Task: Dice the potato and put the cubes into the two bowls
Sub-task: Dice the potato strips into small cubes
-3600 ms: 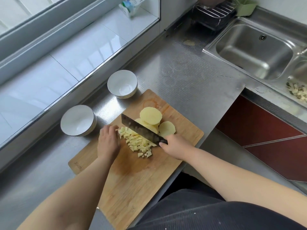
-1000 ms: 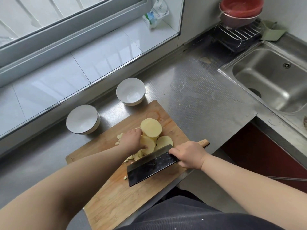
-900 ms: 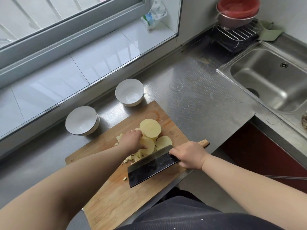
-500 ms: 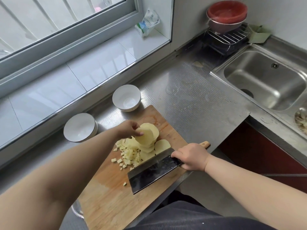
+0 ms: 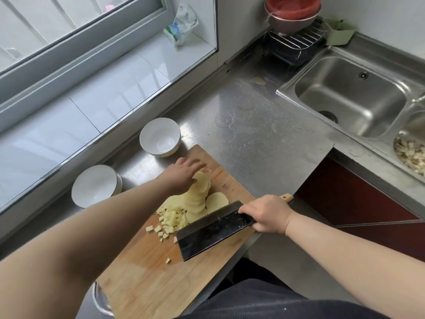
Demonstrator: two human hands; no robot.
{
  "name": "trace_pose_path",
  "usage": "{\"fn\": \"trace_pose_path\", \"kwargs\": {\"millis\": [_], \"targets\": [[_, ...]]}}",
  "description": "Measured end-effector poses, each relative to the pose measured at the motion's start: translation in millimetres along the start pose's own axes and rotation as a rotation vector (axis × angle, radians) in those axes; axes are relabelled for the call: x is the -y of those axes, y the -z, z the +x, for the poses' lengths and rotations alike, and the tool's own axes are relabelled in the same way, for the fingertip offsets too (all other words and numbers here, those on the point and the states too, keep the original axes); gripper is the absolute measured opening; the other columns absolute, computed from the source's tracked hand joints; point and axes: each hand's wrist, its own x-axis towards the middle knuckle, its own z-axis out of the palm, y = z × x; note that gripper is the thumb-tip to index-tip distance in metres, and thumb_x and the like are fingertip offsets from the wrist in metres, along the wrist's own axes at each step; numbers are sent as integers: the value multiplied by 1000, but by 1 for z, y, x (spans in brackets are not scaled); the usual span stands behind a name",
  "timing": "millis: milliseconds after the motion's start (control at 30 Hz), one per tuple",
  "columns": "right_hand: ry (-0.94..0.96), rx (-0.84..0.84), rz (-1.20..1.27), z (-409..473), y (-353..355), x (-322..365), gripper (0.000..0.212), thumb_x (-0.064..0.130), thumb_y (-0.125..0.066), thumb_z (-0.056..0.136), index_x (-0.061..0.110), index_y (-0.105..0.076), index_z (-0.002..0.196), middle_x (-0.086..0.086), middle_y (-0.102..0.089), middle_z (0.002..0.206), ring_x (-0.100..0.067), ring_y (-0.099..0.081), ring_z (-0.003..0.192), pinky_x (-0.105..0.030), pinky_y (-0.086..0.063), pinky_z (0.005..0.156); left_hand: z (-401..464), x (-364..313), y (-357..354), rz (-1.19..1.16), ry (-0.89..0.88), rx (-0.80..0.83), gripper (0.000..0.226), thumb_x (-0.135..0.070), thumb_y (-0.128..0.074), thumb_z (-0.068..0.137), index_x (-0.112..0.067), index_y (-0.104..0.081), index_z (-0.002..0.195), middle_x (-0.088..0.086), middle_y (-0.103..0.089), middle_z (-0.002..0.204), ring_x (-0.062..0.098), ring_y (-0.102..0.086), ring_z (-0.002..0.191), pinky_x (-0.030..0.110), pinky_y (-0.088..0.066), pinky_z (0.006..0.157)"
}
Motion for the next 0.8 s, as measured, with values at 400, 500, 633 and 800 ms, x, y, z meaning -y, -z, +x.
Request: {"fn": "trace_pose_path", "kwargs": {"millis": [400,500,633,800], "targets": [[17,7,-24,-3,-4,4,37,36,-41,66,21,-66,90,7,-59,59,-18,-59,47,-27,-43,33,19,-13,16,94,-131,287,87,-43,-75,78,-28,-29,150,-3,-35,151,24,-37,133,39,-42,104],[3,2,-30,-3,-2,8,39,36,-39,66,21,-67,89,7,-59,58,-18,-59,47,-25,-42,34,21,-19,16,59,-118,322,81,-41,-68,86,-31,-24,152,2,-31,152,26,-34,135,39,-39,106],[-32,-1,-6,-4,-3,10,39,34,-39,67,19,-67,90,6,-61,61,-19,-60,48,-25,-44,36,22,-22,15,21,-87,383,74,-45,-64,87,-37,-25,150,2,-28,152,26,-32,135,40,-39,106],[-58,-25,11,-7,-1,15,39,34,-40,67,19,-69,89,7,-61,60,-18,-60,48,-25,-42,35,20,-21,15,197,-158,324,86,-41,-75,78,-36,-26,148,3,-32,149,24,-37,127,38,-49,93]]}}
